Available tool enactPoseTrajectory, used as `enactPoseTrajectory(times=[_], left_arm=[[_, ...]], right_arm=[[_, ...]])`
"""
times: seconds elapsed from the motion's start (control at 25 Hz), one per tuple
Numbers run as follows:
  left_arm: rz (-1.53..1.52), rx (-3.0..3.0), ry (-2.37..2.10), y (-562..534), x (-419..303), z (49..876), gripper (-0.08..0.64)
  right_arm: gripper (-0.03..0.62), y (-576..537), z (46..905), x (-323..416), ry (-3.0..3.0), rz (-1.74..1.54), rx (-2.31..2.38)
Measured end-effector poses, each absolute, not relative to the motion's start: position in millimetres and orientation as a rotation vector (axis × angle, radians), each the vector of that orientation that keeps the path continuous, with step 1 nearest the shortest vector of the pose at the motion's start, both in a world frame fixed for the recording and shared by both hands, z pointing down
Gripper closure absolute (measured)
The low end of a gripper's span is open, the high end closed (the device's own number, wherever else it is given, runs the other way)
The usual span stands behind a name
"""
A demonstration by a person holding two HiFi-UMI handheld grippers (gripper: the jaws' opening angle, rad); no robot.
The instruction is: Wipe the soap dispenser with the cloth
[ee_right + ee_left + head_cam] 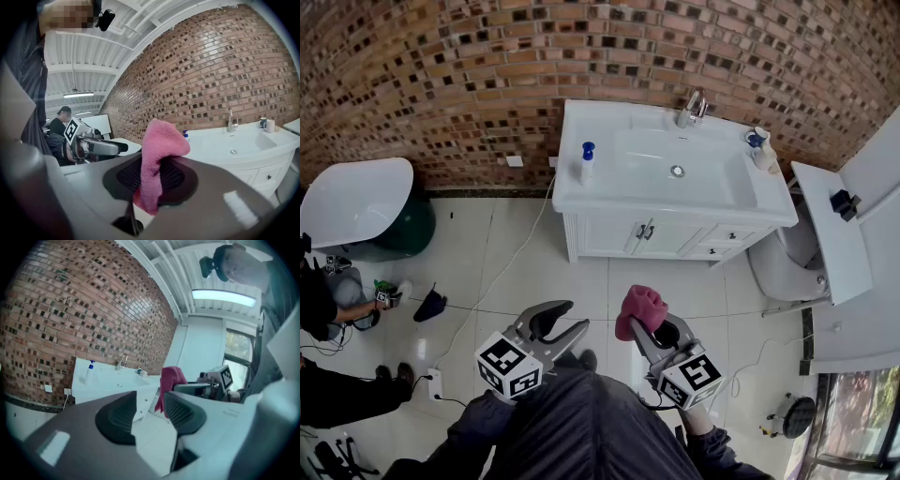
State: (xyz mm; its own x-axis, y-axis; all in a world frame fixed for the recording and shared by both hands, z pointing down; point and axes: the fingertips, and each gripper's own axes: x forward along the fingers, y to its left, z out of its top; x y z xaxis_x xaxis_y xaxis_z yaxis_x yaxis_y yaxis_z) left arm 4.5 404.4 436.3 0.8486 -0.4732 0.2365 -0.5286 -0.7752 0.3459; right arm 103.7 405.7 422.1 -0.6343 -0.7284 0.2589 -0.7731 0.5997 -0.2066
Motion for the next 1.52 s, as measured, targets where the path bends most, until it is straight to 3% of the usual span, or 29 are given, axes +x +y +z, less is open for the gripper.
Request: enactPoseTrajectory(times=[0.56, 1.2, 1.52], left_arm=[[0.183, 2.616, -0.761, 313.4, -0.1, 436.4, 0.393], [0.219, 2.656, -0.621, 81.2, -10.0, 432.6, 0.393], [0.233, 2.654, -0.564, 21.3, -17.5, 438.5, 0.393]], right_arm=[[0.52, 328.0, 429.6, 105.2, -2.644, 0.475, 1.248], [0.52, 97.6, 422.3, 82.5, -2.553, 0.477, 1.281], [0.52, 23.0, 434.6, 67.5, -2.491, 0.442, 1.223]])
